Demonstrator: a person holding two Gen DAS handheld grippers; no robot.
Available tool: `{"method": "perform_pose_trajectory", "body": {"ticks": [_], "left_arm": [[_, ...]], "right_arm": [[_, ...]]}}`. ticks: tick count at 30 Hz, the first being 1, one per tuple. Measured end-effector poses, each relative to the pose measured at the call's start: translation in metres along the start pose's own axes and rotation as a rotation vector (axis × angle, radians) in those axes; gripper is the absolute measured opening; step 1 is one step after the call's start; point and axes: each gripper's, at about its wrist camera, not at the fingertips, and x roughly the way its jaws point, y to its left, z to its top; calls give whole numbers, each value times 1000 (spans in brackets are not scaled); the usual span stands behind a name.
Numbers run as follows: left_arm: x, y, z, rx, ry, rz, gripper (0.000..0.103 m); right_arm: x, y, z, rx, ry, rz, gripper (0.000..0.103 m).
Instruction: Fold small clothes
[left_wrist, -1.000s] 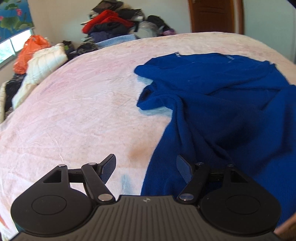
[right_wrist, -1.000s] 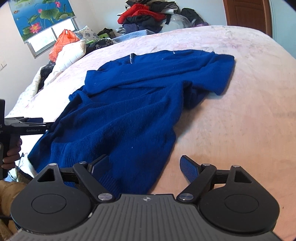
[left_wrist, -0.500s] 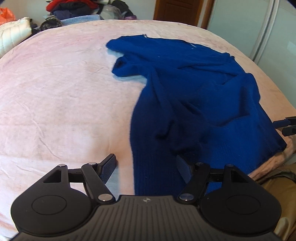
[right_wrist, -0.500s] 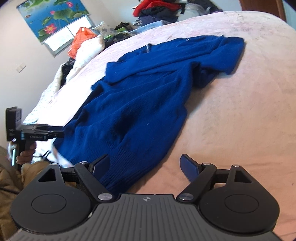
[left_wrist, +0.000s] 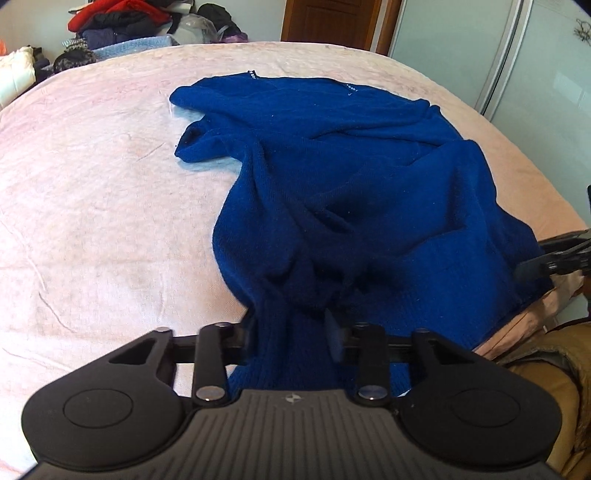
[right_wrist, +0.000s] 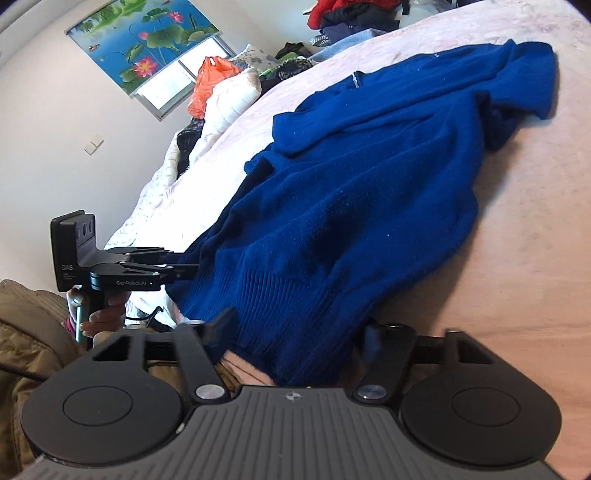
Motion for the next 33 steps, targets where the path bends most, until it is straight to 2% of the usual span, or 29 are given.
{"method": "perform_pose_trajectory", "body": {"ticks": [1,2,5,8,12,17,20,22,23,24,26,28,30,33], "left_arm": [[0,1,0,-9,2,-9,17],[0,2,1,-21,4,-16,16],[-6,-1,3,-21,-8,-23,13],[-27,-7,7,3,-69,-85,12],[-69,-15,14,46,-184,-199,12],[-102,-21,16,101,-273,-241,12],[-97,-24,15,112,-256,-197,10],[-88,-22,15,98,-216,-175,10],[-82,-22,15,95,-201,-165,10],[-78,-21,13,94,-189,-155,10],[-72,-19,11,83,-164,-143,10],[-65,-14,10,61,-139,-146,10],[-57,-9,9,45,-109,-134,10],[-47,6,5,1,-67,-118,10]], "right_arm": [[3,-1,0,12,7,-14,22],[4,-3,-1,22,4,-15,16],[-2,2,-2,8,-8,1,16],[-23,14,5,-42,-52,58,16],[-74,30,19,-127,-154,126,14],[-129,46,18,-264,-273,266,12],[-131,40,17,-244,-273,205,11],[-126,15,18,-134,-271,152,19],[-121,1,17,-79,-254,131,29],[-113,-13,15,-16,-227,106,54],[-98,-32,5,77,-162,60,71],[-80,-39,-8,119,-101,51,69],[-64,-41,-20,161,-48,103,69],[-37,-29,-27,134,3,141,71]]}}
